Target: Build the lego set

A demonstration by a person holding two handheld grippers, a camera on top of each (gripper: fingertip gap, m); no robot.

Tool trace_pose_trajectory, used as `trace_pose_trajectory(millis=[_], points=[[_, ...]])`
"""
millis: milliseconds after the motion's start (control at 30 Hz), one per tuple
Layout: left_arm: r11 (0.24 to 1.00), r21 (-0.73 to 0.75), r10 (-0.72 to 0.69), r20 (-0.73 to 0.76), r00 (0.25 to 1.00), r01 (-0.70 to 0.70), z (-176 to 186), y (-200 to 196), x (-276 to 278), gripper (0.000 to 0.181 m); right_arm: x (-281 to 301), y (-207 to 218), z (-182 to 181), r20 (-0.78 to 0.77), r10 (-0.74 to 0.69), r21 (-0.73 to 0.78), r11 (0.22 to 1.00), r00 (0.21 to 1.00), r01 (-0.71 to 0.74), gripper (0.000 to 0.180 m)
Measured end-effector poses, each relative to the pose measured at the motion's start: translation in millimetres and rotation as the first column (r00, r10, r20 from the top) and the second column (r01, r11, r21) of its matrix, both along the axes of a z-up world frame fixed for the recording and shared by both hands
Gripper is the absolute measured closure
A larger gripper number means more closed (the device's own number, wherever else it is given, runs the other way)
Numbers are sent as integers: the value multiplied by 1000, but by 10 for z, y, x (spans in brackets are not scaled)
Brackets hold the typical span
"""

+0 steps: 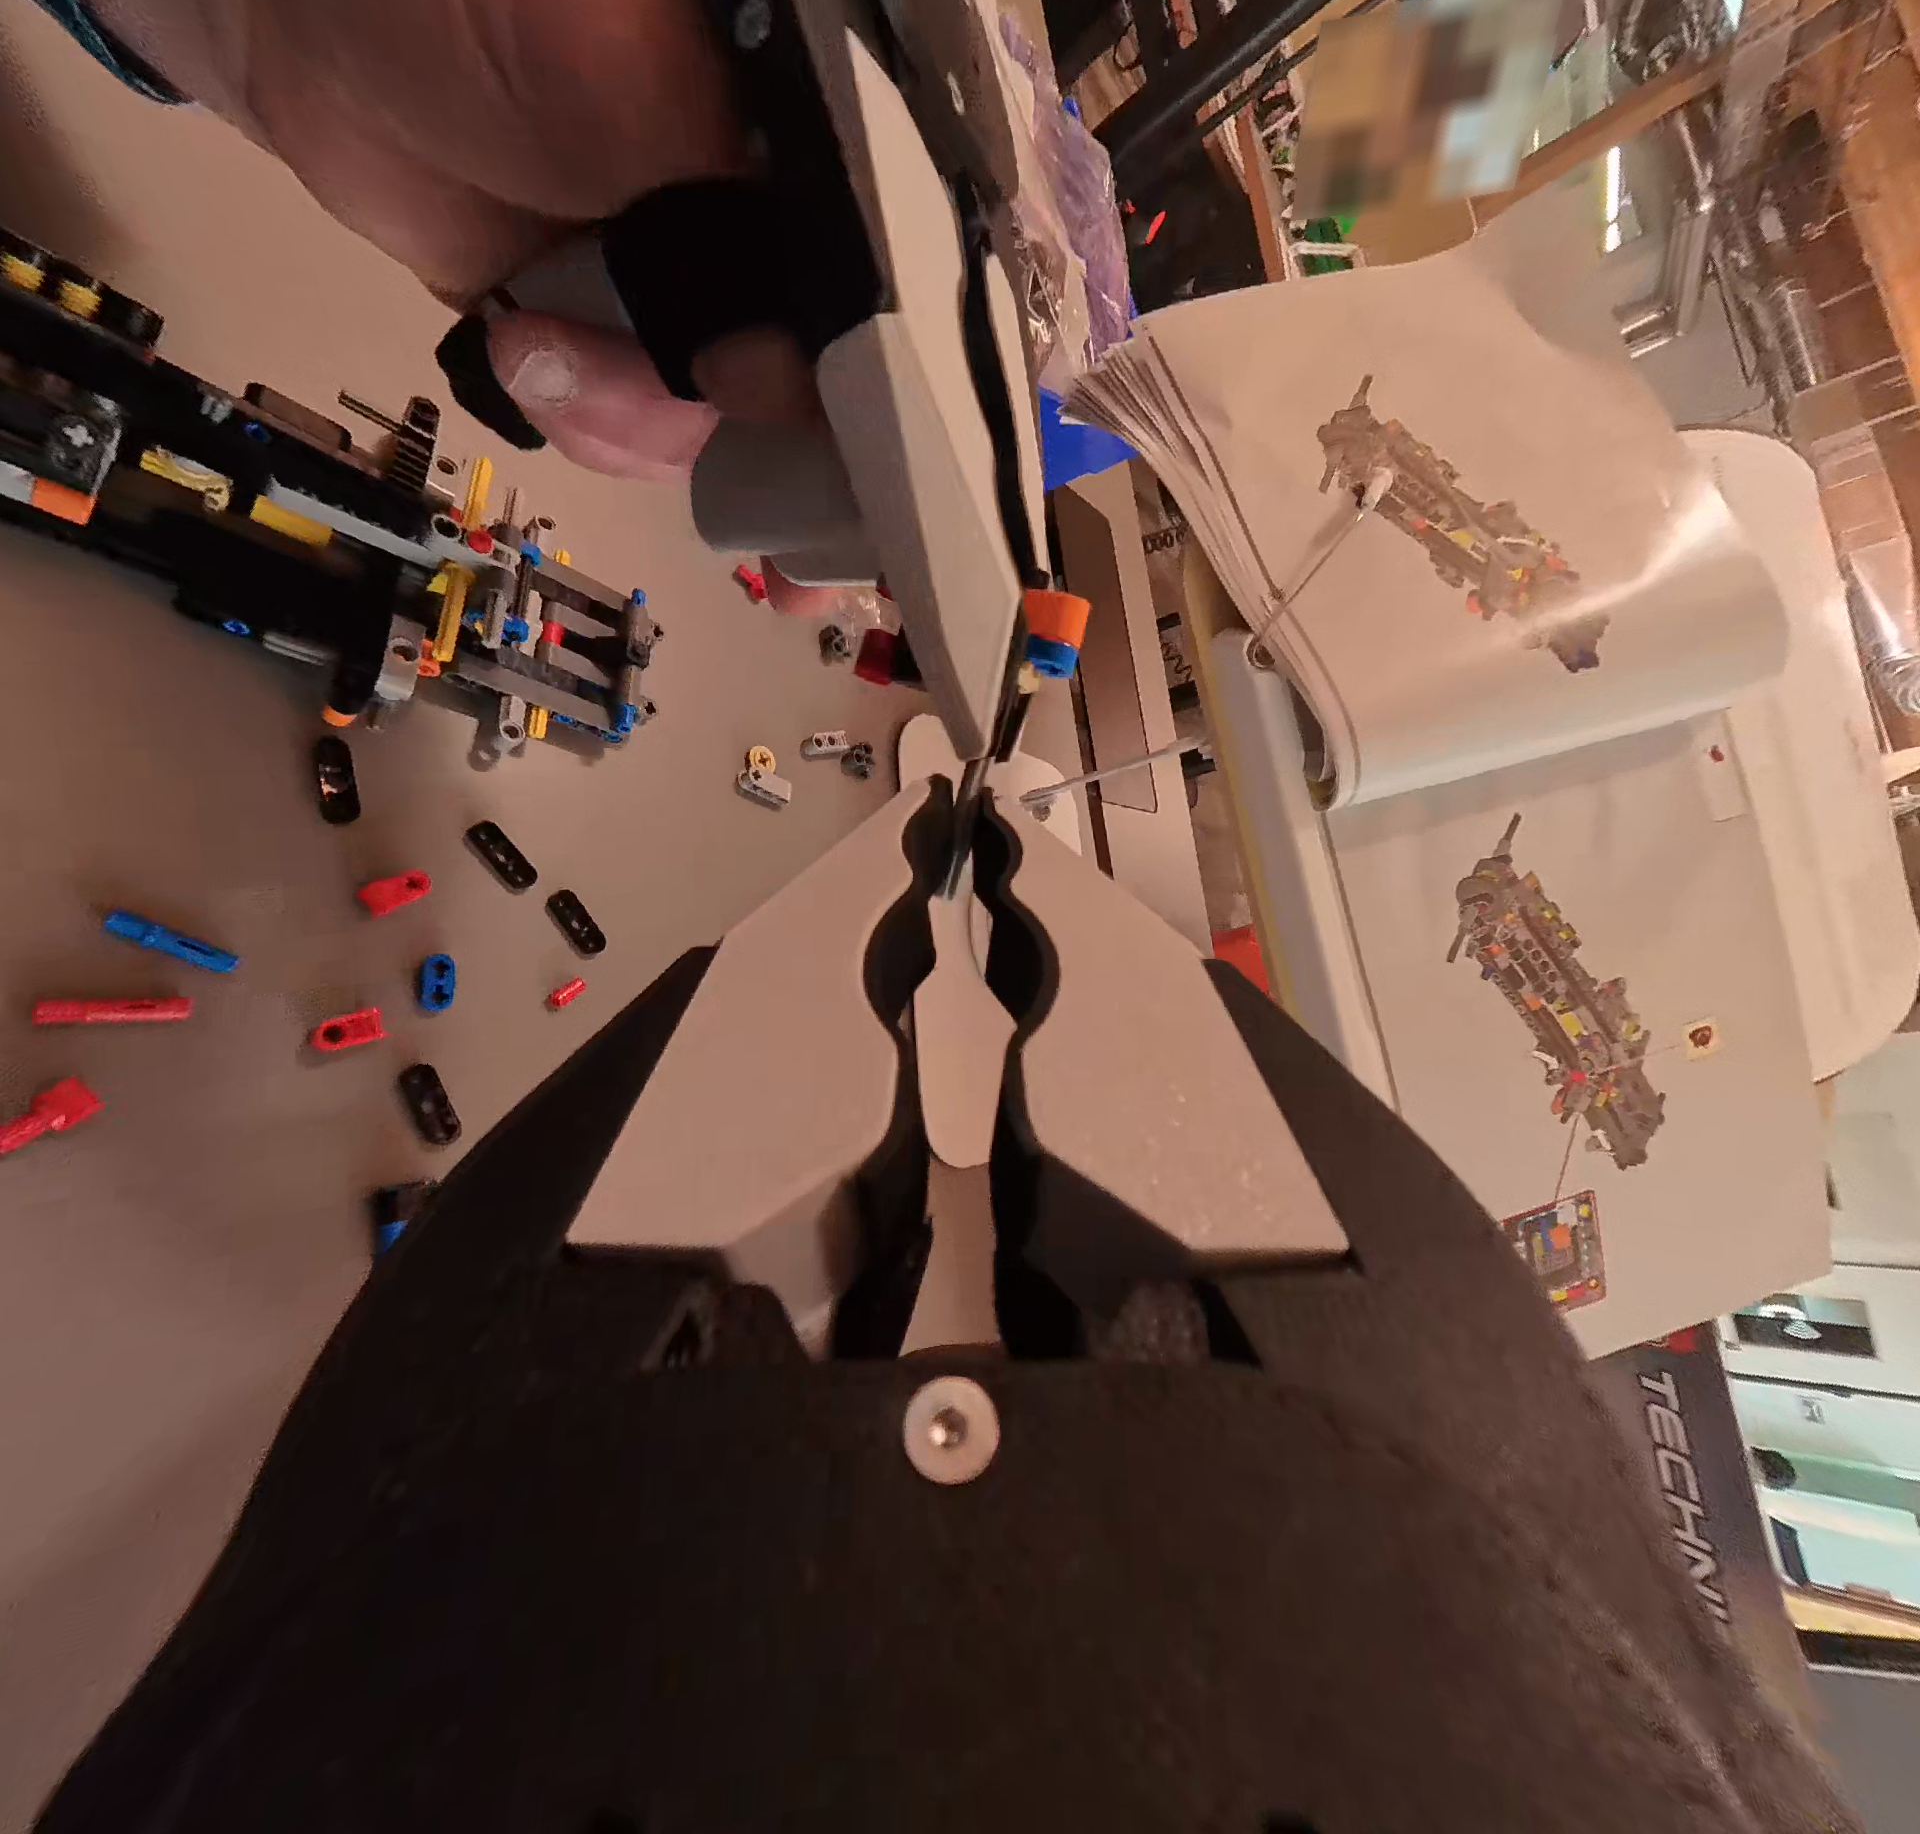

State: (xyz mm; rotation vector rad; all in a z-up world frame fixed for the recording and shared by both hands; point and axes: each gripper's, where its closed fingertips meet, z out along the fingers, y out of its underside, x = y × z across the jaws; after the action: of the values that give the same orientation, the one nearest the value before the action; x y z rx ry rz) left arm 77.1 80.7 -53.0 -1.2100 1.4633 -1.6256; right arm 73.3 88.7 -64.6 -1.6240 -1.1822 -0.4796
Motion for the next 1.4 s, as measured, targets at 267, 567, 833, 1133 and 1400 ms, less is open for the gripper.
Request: trace_pose_trajectory(millis=[267,567,833,1133,1400], points=[[996,79,-29,9,1000,28,32,-124,-17,170,13,-76,30,-159,78,-72,993,984,-91,180],[997,-23,-70,1,998,70,-31,-100,23,170,5,-146,-60,-148,28,-52,998,989,-36,179],[994,-91,-60,12,998,61,-1,-39,39,171,2,-121,-75,-195,35,-72,996,980,-49,178],[994,-92,-52,5,999,52,-29,-35,81,171,123,-82,-62,-234,22,-88,995,972,-44,179],[998,-36,-46,-5,999,46,-53,-107,103,170,183,-152,-78,-271,1,-100,995,962,-29,179]])
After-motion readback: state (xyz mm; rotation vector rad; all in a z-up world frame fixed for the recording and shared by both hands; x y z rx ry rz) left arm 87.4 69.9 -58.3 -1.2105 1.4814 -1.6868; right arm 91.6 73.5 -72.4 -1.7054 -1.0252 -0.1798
